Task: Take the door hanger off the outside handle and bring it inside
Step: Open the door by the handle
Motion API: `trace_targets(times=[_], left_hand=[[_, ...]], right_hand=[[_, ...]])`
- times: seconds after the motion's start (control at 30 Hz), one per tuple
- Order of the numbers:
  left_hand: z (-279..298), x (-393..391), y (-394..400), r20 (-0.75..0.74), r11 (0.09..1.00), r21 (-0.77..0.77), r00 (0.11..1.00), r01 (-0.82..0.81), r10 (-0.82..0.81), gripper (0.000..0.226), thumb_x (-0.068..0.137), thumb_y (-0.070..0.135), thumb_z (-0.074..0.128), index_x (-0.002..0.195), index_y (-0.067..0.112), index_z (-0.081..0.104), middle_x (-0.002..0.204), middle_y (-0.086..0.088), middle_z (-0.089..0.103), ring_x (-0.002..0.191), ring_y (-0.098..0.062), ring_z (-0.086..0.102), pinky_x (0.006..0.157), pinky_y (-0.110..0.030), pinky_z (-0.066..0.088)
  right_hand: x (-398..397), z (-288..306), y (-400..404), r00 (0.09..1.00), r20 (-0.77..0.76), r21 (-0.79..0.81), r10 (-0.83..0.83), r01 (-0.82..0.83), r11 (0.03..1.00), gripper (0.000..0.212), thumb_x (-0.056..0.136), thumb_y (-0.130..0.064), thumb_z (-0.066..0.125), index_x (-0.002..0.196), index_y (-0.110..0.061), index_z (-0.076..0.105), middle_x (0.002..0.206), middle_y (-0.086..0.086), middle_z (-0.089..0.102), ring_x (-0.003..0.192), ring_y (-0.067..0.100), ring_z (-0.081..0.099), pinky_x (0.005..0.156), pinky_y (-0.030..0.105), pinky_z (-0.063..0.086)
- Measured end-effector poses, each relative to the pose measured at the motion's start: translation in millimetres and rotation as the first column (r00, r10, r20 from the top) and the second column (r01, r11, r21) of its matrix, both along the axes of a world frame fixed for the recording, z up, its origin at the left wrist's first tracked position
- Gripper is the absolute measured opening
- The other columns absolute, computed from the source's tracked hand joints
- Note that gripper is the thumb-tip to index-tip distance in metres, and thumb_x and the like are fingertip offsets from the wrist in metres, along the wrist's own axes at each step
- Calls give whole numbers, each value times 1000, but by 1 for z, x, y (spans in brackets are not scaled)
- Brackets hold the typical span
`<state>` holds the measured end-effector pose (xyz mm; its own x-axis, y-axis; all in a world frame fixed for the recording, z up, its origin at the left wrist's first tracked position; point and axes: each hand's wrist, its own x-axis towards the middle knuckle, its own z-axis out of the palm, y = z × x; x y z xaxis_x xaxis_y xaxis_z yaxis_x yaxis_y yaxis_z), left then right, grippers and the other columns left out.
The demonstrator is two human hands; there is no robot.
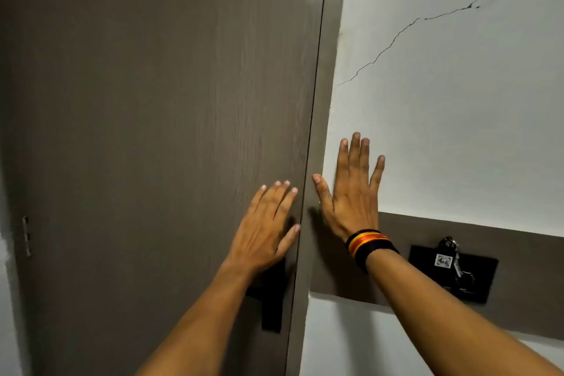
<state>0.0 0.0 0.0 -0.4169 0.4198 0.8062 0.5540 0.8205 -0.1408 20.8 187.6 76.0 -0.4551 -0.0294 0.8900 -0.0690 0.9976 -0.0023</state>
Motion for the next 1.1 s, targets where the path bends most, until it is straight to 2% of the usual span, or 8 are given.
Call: trace_targets(times=[0.07,0.17,0.3,0.4,0.5,0.67,0.9,1.1], left_hand=[[-32,-11,-13,13,993,-10,993,114,-114,64,102,49,45,151,7,46,151,-19,52,140,-35,51,118,-54,41],[-108,-27,-30,2,986,-34,986,164,-164,62,98,60,48,132,10,62,128,-14,65,115,-30,65,97,-47,56],[-171,-46,-53,88,998,40,995,52,-55,67,84,78,56,112,17,65,104,-2,65,89,-20,64,83,-29,43],[-197,-59,-57,110,998,45,993,-37,32,69,74,84,61,91,17,64,84,0,59,72,-22,57,72,-32,33],[-203,-67,-47,173,990,82,980,-116,101,67,69,85,62,73,19,65,67,3,62,61,-20,59,70,-36,41],[-200,-75,-29,411,937,184,889,-298,202,87,74,100,28,50,23,60,38,8,40,35,-13,45,52,-24,41],[-230,-59,3,520,771,493,847,-404,111,105,76,98,23,80,12,83,43,1,63,42,-17,63,52,-22,43],[-245,-58,19,532,635,638,846,-435,46,86,76,88,48,72,7,77,56,-7,66,55,-27,66,60,-26,41]], right_hand=[[-13,0,-4,996,-1,-19,-86,86,996,87,101,-64,21,163,-5,5,172,18,-1,159,34,-2,124,65,4],[-33,-9,-7,988,-1,-16,-156,156,988,93,99,-68,27,163,-5,4,172,18,-2,159,34,-2,123,66,4],[-57,-25,-9,971,-108,19,-214,217,976,99,96,-73,29,163,-3,8,171,20,4,159,35,3,123,67,4],[-63,-30,-7,958,-185,29,-218,227,973,98,96,-73,29,162,-2,12,171,21,9,158,36,7,122,68,5],[-66,-31,-7,950,-229,32,-214,227,973,95,97,-70,32,162,-2,15,170,21,14,157,37,11,122,68,8],[-66,-35,-9,940,-260,40,-219,238,971,94,97,-68,32,161,-1,20,168,24,19,156,40,15,121,68,11],[-69,-36,-8,921,-320,41,-222,248,968,95,95,-71,30,158,-1,26,164,27,27,153,44,23,120,71,14],[-73,-37,-7,909,-341,19,-238,260,965,95,94,-74,29,156,-2,34,160,28,35,149,45,32,116,73,18]])
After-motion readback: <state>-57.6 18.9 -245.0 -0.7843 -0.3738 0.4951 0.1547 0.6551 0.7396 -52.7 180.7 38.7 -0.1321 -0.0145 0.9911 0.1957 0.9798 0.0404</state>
